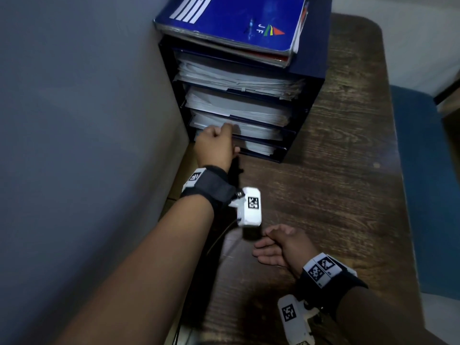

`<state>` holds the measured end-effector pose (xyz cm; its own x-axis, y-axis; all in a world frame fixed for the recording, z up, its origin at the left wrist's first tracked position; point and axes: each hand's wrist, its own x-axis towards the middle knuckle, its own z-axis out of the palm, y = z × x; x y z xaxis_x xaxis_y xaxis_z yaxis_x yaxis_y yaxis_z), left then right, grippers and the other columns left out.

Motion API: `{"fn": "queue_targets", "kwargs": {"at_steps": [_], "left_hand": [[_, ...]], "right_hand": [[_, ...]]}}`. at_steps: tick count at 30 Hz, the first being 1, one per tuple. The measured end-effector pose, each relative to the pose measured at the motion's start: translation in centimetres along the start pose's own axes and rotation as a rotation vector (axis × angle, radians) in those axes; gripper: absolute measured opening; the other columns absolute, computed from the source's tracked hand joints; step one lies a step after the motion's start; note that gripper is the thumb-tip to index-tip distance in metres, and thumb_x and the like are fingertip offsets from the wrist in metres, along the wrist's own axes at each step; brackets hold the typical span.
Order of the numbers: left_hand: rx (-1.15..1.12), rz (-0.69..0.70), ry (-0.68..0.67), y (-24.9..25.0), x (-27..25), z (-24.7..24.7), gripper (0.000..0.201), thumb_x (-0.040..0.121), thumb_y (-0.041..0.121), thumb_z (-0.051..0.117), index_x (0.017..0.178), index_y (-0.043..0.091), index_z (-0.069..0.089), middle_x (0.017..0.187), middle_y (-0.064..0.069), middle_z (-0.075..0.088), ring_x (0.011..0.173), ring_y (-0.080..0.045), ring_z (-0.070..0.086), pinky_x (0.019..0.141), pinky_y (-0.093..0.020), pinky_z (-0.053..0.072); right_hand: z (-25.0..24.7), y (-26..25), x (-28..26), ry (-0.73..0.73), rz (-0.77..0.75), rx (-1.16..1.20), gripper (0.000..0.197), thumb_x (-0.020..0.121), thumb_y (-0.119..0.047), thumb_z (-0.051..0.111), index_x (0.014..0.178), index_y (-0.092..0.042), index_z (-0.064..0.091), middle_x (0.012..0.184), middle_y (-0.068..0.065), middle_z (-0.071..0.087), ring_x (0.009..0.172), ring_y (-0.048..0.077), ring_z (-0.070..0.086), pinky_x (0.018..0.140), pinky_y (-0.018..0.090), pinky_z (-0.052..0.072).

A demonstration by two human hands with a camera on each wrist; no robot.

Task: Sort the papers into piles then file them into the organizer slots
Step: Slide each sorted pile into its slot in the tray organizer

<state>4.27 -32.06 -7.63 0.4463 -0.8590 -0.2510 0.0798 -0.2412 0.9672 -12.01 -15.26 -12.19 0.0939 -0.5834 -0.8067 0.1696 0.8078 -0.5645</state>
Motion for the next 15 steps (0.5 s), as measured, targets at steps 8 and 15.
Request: {"fn": "queue_targets", "kwargs": {"at_steps": [8,15], "left_hand": [[0.415,0.320,0.007,2.0,1.1,-0.2,0.033,0.083,0.044,0.071,0.073,0.016,0.056,0.063,0.009,0.058,0.058,-0.009,0.053,0.057,-0.025,0.043],[0.421,0.256,0.002,3.2,1.3,0.5,0.032,0.078,0.040,0.076,0.064,0.021,0.054,0.060,0.010,0.057,0.054,-0.005,0.051,0.056,-0.021,0.040]], "right_hand": [[0.1,0.1,0.1,0.015,-0.008,-0.016,0.016,0.099,-0.014,0.051,0.093,-0.002,0.059,0.080,0.023,0.070,0.072,0.036,0.072,0.066,0.042,0.059],[0.0,0.1,0.1,-0.004,-0.006,-0.002,0.016,0.099,-0.014,0.050,0.094,-0.001,0.059,0.082,0.024,0.070,0.072,0.036,0.073,0.063,0.041,0.061]]}}
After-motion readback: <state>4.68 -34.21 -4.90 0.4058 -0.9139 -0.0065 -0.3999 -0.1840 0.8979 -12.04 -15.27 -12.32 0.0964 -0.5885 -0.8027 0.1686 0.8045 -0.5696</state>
